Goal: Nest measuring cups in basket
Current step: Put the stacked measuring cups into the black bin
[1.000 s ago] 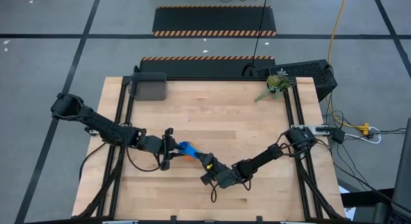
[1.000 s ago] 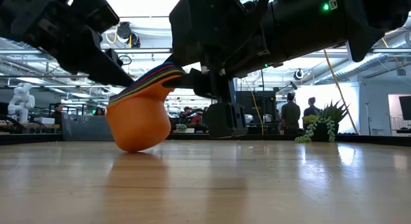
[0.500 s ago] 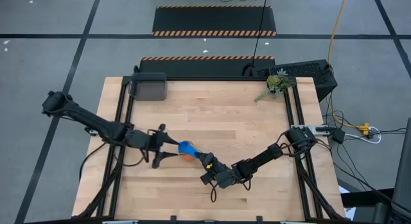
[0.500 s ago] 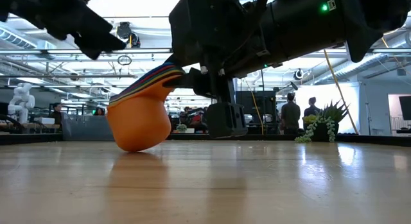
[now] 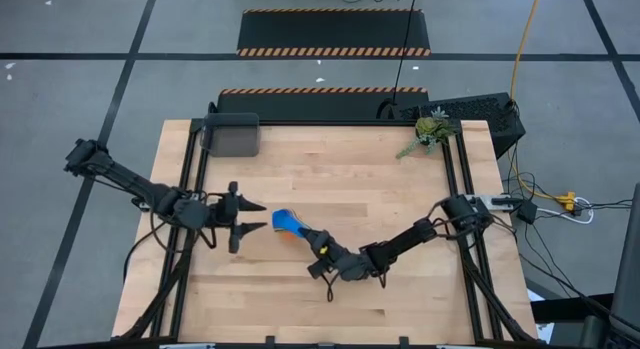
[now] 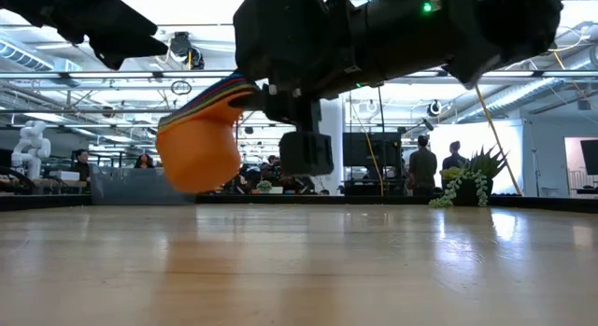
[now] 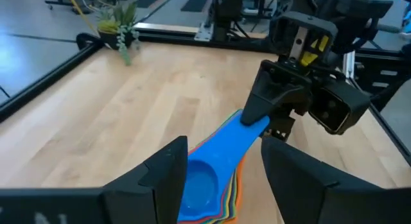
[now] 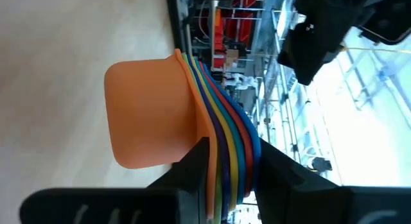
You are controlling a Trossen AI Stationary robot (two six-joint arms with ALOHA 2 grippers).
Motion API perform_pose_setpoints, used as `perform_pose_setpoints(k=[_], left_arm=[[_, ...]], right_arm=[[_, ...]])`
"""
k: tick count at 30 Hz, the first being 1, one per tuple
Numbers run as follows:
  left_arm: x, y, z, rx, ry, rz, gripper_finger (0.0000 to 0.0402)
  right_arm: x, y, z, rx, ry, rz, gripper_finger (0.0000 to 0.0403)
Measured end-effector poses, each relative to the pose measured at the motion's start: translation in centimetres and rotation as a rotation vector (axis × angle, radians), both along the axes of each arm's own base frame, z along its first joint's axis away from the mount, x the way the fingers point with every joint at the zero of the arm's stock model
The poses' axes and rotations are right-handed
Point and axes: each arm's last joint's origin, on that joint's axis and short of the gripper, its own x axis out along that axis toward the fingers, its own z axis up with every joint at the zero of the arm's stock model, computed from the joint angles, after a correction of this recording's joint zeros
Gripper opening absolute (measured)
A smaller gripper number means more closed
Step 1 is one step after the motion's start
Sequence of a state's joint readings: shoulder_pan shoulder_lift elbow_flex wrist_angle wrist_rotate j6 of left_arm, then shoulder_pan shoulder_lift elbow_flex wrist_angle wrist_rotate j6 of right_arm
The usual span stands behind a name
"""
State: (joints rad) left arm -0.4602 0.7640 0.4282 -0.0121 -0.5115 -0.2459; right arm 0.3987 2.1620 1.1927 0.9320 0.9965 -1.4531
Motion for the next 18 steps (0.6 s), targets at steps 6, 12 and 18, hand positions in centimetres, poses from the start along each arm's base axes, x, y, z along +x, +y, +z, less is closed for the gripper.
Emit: perform_pose_setpoints(k=[6, 12, 18], left_arm=[[-0.2, -0.1, -0.1, 0.024, 0.011, 0.024, 0.0191], [-0.3, -0.2, -0.1, 0.048, -0.002, 0.074, 0.0203], [-0.6, -0.5, 0.0, 0.115, -0.008, 0.093, 0.0204]], right_arm=[[0.5, -1.4, 0.7, -0.058, -0.015, -0.021, 0.0071], [1.0, -2.9, 1.7, -0.027, -0.053, -0.032, 0.0072], [1.4, -5.2, 4.0, 0.017, -0.109, 0.016, 0.0071]])
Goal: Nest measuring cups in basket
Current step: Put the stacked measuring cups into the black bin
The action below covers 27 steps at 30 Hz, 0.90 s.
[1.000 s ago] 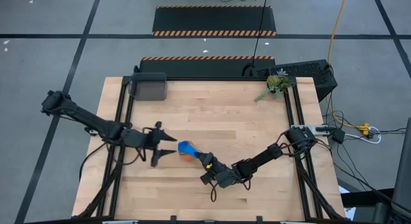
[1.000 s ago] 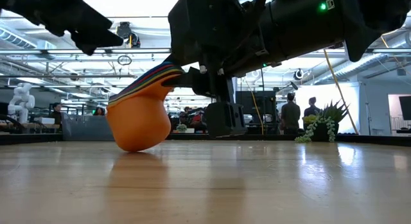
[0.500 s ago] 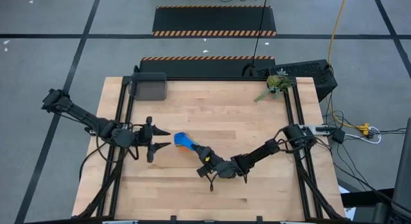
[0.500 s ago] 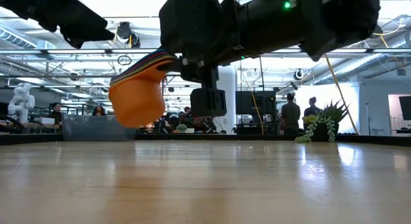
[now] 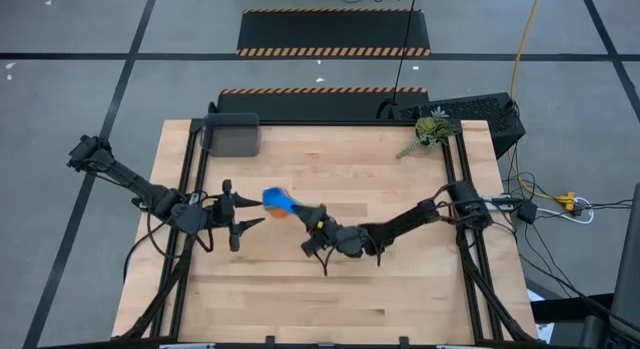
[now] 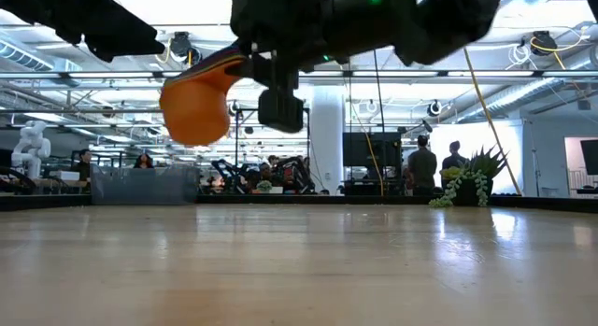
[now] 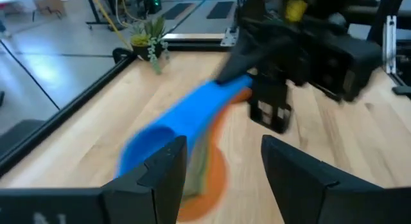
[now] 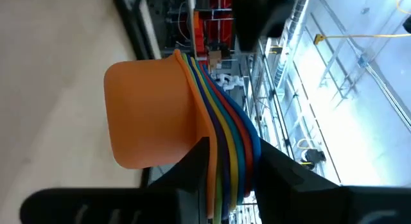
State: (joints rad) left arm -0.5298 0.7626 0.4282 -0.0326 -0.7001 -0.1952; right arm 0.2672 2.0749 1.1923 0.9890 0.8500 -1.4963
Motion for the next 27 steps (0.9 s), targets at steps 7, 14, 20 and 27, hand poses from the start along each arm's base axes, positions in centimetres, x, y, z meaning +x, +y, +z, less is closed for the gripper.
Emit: perform_pose_setpoints(k=[7, 14, 20, 27], left_arm=[[-0.1, -0.4, 1.2, 0.115, -0.024, 0.022, 0.0205], [-0.1, -0.6, 3.8, 0.243, -0.059, 0.055, 0.0205], [0.0, 0.2, 5.8, 0.325, -0.070, 0.184, 0.0205], [0.1, 1.6, 9.2, 0.293, -0.076, 0.270, 0.0205]], right_arm=[[0.0, -3.1, 2.9, -0.018, -0.007, -0.011, 0.0072], [-0.5, -6.4, 5.5, -0.021, -0.011, -0.012, 0.0072], [-0.7, -9.5, 7.2, -0.017, -0.051, 0.034, 0.0072], [-0.8, -13.3, 7.4, -0.025, -0.060, 0.114, 0.0072]])
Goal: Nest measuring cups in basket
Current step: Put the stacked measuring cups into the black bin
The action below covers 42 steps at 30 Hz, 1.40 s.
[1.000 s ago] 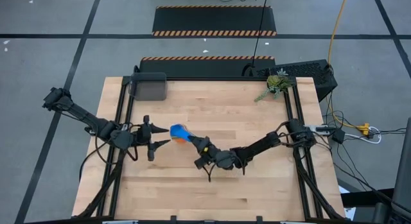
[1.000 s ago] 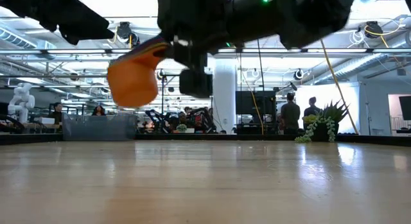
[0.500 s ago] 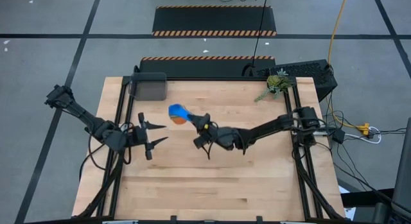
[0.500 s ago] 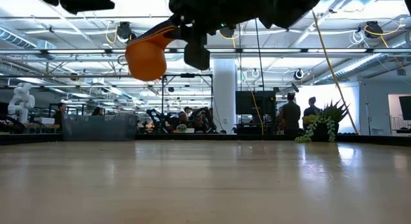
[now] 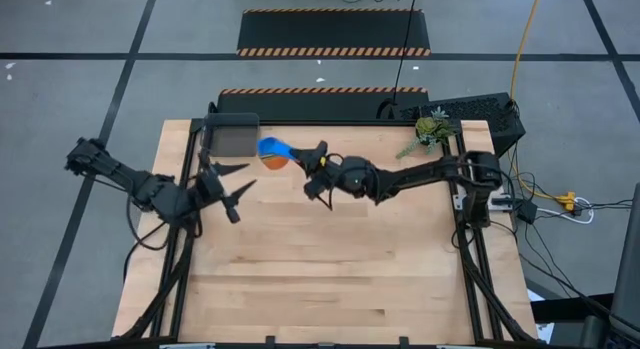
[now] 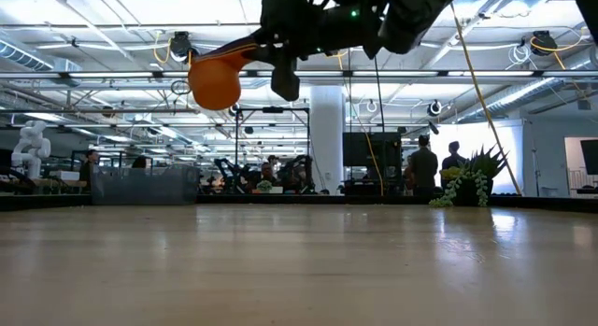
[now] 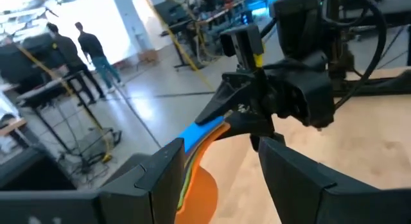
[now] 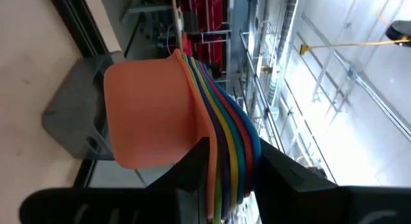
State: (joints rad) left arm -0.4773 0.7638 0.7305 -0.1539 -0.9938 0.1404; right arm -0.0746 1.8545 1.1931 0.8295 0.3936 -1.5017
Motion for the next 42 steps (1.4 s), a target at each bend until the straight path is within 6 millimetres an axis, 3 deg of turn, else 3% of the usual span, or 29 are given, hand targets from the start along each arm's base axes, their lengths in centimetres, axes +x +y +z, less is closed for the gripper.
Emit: perform_pose_setpoints(k=[8, 21, 33, 42], left_arm=[[-0.3, 2.1, 2.8, 0.024, 0.050, 0.115, 0.0205], [1.6, 4.2, 2.0, 0.130, 0.175, 0.263, 0.0205], [1.9, 4.2, 2.1, 0.187, 0.214, 0.221, 0.0205], [1.7, 5.4, 3.2, 0.191, 0.213, 0.227, 0.0205]], right_arm=[[0.2, -3.3, 1.5, 0.052, -0.063, 0.053, 0.0072], [0.9, -6.4, 6.0, 0.135, -0.169, 0.201, 0.0073], [0.6, -8.8, 5.5, 0.245, -0.178, 0.276, 0.0073], [1.3, -9.0, 4.1, 0.247, -0.176, 0.332, 0.0073]])
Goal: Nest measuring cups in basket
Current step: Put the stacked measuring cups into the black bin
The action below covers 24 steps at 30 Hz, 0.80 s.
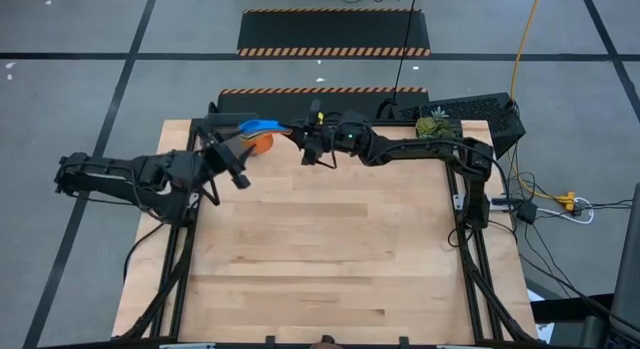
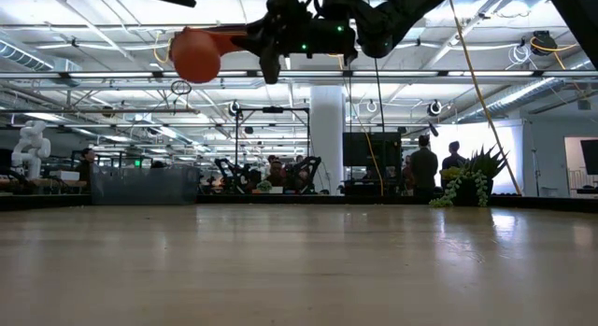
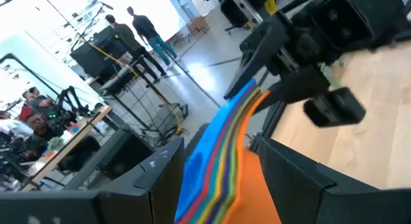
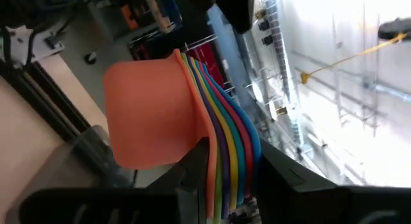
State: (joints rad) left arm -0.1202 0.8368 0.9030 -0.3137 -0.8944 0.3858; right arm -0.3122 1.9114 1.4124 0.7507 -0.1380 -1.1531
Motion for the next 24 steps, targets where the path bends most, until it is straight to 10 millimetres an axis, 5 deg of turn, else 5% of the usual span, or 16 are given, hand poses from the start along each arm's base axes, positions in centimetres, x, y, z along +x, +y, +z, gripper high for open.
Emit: perform_pose_setpoints(k=[15, 24], left_arm=[[-4.3, 0.8, 2.3, -0.034, 0.047, -0.179, 0.0204], [-4.9, 1.0, 2.4, -0.105, -0.011, -0.174, 0.0205]], right_arm=[[-1.2, -2.8, 0.4, 0.251, -0.053, 0.097, 0.0073], [-0.9, -1.8, 0.2, 0.240, -0.025, 0.162, 0.0073]])
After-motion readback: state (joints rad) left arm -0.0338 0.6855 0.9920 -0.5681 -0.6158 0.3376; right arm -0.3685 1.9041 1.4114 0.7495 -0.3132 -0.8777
